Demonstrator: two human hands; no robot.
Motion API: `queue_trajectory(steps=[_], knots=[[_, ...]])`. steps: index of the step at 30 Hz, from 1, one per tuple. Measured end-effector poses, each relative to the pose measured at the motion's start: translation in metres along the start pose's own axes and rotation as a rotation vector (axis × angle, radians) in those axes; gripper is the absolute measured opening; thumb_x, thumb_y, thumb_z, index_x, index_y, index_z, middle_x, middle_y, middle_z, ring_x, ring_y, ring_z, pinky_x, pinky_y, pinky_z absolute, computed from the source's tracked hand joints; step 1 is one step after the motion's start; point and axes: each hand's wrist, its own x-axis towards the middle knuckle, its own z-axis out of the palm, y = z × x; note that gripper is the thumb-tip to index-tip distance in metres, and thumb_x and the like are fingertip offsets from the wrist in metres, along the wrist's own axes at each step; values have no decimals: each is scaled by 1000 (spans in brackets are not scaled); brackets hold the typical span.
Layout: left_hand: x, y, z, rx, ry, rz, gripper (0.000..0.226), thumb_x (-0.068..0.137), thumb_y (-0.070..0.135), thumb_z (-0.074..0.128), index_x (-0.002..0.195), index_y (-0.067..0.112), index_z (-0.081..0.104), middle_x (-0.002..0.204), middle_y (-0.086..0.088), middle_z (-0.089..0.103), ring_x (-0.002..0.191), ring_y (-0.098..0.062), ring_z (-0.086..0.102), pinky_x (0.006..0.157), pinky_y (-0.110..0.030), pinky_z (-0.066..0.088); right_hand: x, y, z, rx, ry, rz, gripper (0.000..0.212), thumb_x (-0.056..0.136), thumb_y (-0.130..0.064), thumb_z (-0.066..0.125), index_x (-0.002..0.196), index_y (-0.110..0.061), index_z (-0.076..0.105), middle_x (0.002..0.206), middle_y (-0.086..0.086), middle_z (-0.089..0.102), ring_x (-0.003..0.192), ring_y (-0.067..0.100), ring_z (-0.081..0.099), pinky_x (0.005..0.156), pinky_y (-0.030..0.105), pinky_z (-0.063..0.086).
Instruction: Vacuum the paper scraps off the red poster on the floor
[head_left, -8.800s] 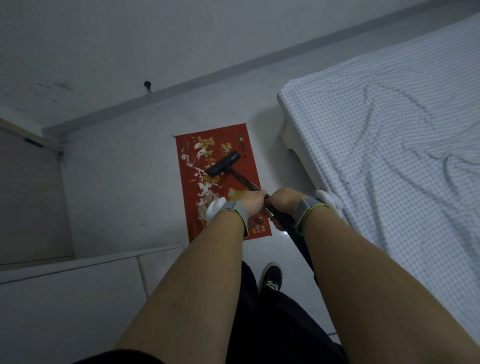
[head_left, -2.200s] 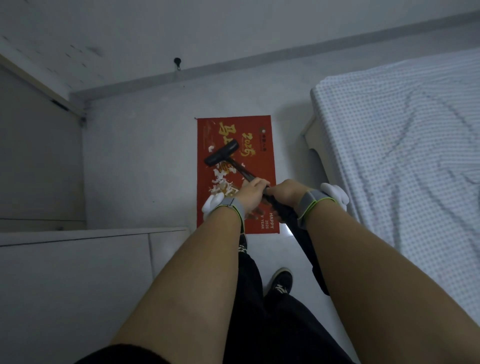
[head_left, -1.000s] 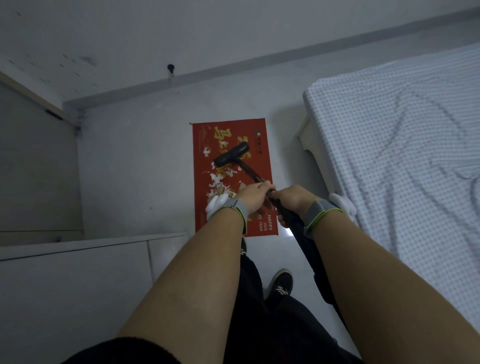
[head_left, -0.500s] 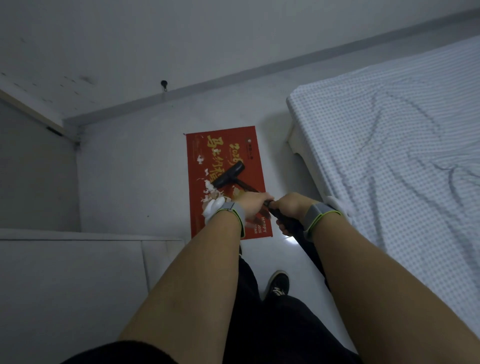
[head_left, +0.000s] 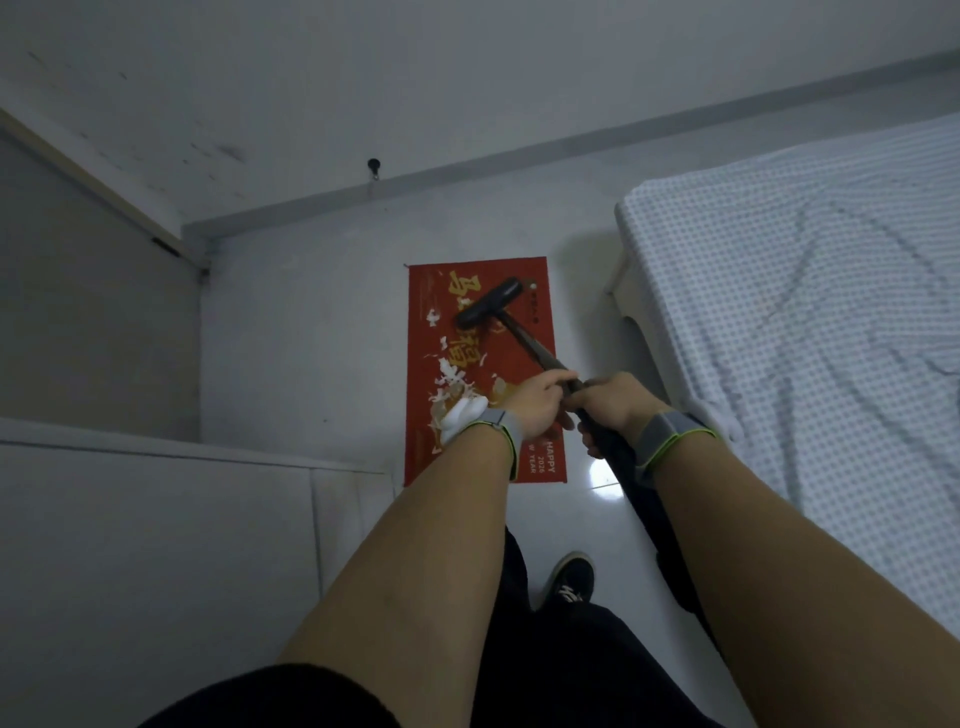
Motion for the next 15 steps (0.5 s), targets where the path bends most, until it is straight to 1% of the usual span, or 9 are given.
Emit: queue_trajectory(steps=[2,4,6,7,8,9,12,13,15], knots=[[13,-7,-12,-3,26,-14,47,105,20,23,143,34,45,92,-10,69,67,-19,65,52,-22,48,9,-11,11,-2,12,-24,21,83,-7,69,98,8,69,66,20,62,55,31,60,60,45,57],[30,-14,-30,-53,21,-53,50,103,16,24,144,37,44,88,-13,71,66,-24,63,59,-28,51,24,-29,22,-22,3,-39,24,80,-12,70,97,6,70,67,21,65,56,32,63,63,49,58],[45,-20,-46,-107,7,-83,56,101,8,28,145,38,42,91,-22,70,68,-33,61,70,-49,55,37,-46,32,-26,1,-48,20,84,-12,69,97,4,70,68,23,68,50,31,64,55,42,59],[53,-23,-56,-96,13,-95,59,99,2,31,146,37,40,95,-24,70,70,-35,60,76,-55,55,43,-55,37,-31,-1,-55,18,87,-12,69,97,2,70,67,22,69,46,30,64,53,39,58],[59,-23,-68,-60,17,-82,62,98,-2,33,147,36,37,97,-22,69,72,-34,60,77,-56,55,51,-66,43,-36,-1,-61,17,88,-13,69,98,1,70,63,20,69,44,29,63,52,38,58],[63,-20,-80,-15,16,-72,65,97,-6,35,149,33,34,99,-18,67,70,-32,59,73,-53,55,59,-77,48,-35,1,-65,18,89,-14,68,99,1,70,57,16,68,42,27,62,51,37,58],[85,-21,-115,110,15,-53,74,97,-11,35,153,36,23,117,-7,61,64,-29,52,58,-41,44,81,-106,66,-34,-14,-45,14,95,-14,65,97,0,68,39,6,59,31,21,55,40,28,52],[92,-24,-126,143,11,-45,75,98,-10,35,154,37,21,118,-8,61,62,-29,48,58,-40,41,87,-114,70,-24,-25,-44,15,96,-14,65,94,0,68,37,5,57,31,21,54,40,27,51],[110,-26,-150,203,18,-36,75,99,-9,35,155,37,18,104,-12,64,56,-28,42,58,-39,38,106,-135,82,-19,-31,-39,17,95,-16,67,89,0,70,40,6,58,34,22,54,43,28,52]])
